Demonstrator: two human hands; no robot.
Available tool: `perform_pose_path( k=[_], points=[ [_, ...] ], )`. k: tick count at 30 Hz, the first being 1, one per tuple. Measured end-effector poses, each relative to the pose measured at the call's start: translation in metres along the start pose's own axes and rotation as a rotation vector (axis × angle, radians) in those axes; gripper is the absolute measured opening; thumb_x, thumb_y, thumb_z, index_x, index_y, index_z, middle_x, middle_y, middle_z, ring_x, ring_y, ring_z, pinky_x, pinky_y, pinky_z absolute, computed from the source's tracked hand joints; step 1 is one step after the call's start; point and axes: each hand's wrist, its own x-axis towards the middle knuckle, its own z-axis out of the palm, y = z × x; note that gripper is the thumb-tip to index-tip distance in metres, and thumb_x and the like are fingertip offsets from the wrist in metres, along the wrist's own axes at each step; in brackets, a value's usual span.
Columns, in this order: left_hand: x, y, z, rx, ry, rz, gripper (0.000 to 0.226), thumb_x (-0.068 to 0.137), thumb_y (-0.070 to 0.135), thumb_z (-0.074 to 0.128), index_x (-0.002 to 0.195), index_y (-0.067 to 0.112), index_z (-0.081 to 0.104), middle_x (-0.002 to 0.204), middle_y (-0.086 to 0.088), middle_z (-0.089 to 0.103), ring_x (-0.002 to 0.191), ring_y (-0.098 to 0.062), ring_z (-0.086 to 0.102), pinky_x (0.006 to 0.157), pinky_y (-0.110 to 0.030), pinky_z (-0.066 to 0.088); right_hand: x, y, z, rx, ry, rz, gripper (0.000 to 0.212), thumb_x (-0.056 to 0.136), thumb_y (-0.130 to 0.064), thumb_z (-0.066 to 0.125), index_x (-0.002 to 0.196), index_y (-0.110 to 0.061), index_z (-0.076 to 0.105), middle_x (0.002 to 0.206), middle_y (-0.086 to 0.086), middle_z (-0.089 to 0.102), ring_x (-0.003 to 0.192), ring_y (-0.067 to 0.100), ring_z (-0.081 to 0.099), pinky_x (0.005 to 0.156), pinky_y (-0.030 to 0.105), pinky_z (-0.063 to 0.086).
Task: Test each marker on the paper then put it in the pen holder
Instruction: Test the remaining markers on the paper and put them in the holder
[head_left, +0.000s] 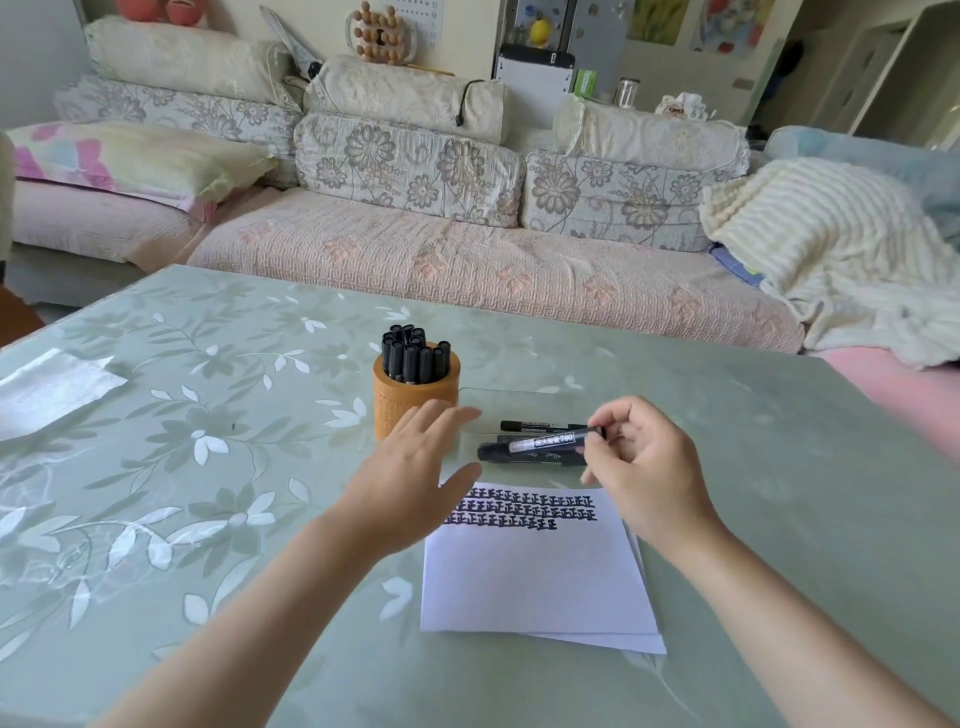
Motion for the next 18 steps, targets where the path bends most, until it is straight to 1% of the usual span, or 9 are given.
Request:
perform_pose_path(
  k=[1, 3, 5, 8, 10, 12, 15, 16, 18],
  points=[
    [0.001, 0.004, 0.0, 0.004, 0.006, 0.02, 0.048, 0.091, 0.039, 0.057, 0.136, 0.026, 0.045, 0.125, 0.011, 0.048, 0.116, -0.009, 0.044, 0.088, -0.024, 0.043, -0.002, 0.001, -0.001, 0.054, -0.023, 0.052, 0.016, 0.087, 0.001, 0.061, 0.084, -0.015, 0.06, 0.073, 0.016, 0.065, 0.058, 0.027, 0.069, 0.05, 0.027, 0.047],
    [0.001, 0.01, 0.001, 0.012, -0.014, 0.045, 0.045, 0.091, 0.037, 0.058, 0.133, 0.025, 0.049, 0.122, 0.011, 0.051, 0.111, -0.008, 0.046, 0.086, -0.021, 0.04, -0.004, 0.001, 0.0, 0.158, -0.073, 0.14, 0.011, 0.089, 0.004, 0.057, 0.089, -0.007, 0.058, 0.079, 0.019, 0.067, 0.065, 0.029, 0.072, 0.047, 0.027, 0.046],
    [0.001, 0.012, 0.003, 0.007, -0.051, 0.041, 0.032, 0.093, 0.034, 0.057, 0.124, 0.026, 0.056, 0.11, 0.012, 0.058, 0.103, -0.008, 0.051, 0.079, -0.024, 0.046, -0.004, 0.004, 0.002, 0.241, -0.107, 0.208, 0.011, 0.091, 0.007, 0.053, 0.091, -0.003, 0.056, 0.079, 0.02, 0.068, 0.068, 0.032, 0.073, 0.047, 0.03, 0.047],
    [0.002, 0.01, 0.006, -0.029, -0.1, 0.032, 0.012, 0.095, 0.028, 0.054, 0.104, 0.027, 0.063, 0.089, 0.017, 0.058, 0.084, -0.005, 0.052, 0.067, -0.028, 0.048, -0.004, 0.018, 0.004, 0.158, -0.169, 0.245, 0.013, 0.089, 0.006, 0.053, 0.089, -0.006, 0.058, 0.077, 0.014, 0.069, 0.07, 0.023, 0.071, 0.055, 0.031, 0.048],
    [0.002, 0.011, 0.008, -0.033, -0.115, 0.036, 0.009, 0.095, 0.028, 0.054, 0.098, 0.027, 0.063, 0.083, 0.019, 0.052, 0.08, -0.001, 0.047, 0.062, -0.021, 0.041, -0.005, 0.028, 0.003, -0.093, -0.237, 0.138, 0.015, 0.086, -0.004, 0.059, 0.087, -0.019, 0.06, 0.079, -0.005, 0.067, 0.072, 0.005, 0.062, 0.067, 0.023, 0.045],
    [0.003, 0.012, 0.011, -0.023, -0.125, 0.051, 0.008, 0.095, 0.029, 0.055, 0.098, 0.029, 0.062, 0.082, 0.02, 0.05, 0.08, 0.001, 0.045, 0.061, -0.018, 0.036, -0.006, 0.031, 0.002, -0.391, -0.303, -0.084, 0.019, 0.085, -0.015, 0.062, 0.099, -0.027, 0.059, 0.093, -0.016, 0.064, 0.086, -0.004, 0.056, 0.079, 0.015, 0.041],
    [0.004, 0.017, 0.017, -0.022, -0.146, 0.088, 0.011, 0.095, 0.033, 0.053, 0.102, 0.032, 0.062, 0.086, 0.019, 0.054, 0.084, 0.0, 0.048, 0.065, -0.02, 0.042, -0.005, 0.031, 0.006, -0.661, -0.401, -0.363, 0.033, 0.087, -0.028, 0.058, 0.119, -0.028, 0.056, 0.105, -0.016, 0.063, 0.1, 0.006, 0.055, 0.091, 0.026, 0.039],
    [0.005, 0.019, 0.019, -0.024, -0.151, 0.106, 0.012, 0.095, 0.034, 0.052, 0.102, 0.032, 0.062, 0.088, 0.018, 0.055, 0.085, -0.001, 0.049, 0.067, -0.021, 0.043, -0.005, 0.03, 0.009, -0.708, -0.439, -0.392, 0.032, 0.089, -0.031, 0.054, 0.12, -0.027, 0.058, 0.107, -0.014, 0.064, 0.1, 0.011, 0.055, 0.091, 0.03, 0.041],
    [0.006, 0.021, 0.023, -0.016, -0.142, 0.129, 0.015, 0.095, 0.034, 0.053, 0.106, 0.031, 0.063, 0.091, 0.018, 0.058, 0.087, -0.003, 0.052, 0.068, -0.02, 0.043, -0.006, 0.026, 0.013, -0.706, -0.524, -0.334, 0.027, 0.097, -0.034, 0.047, 0.121, -0.027, 0.057, 0.108, -0.01, 0.062, 0.1, 0.018, 0.057, 0.085, 0.037, 0.045]
  ],
)
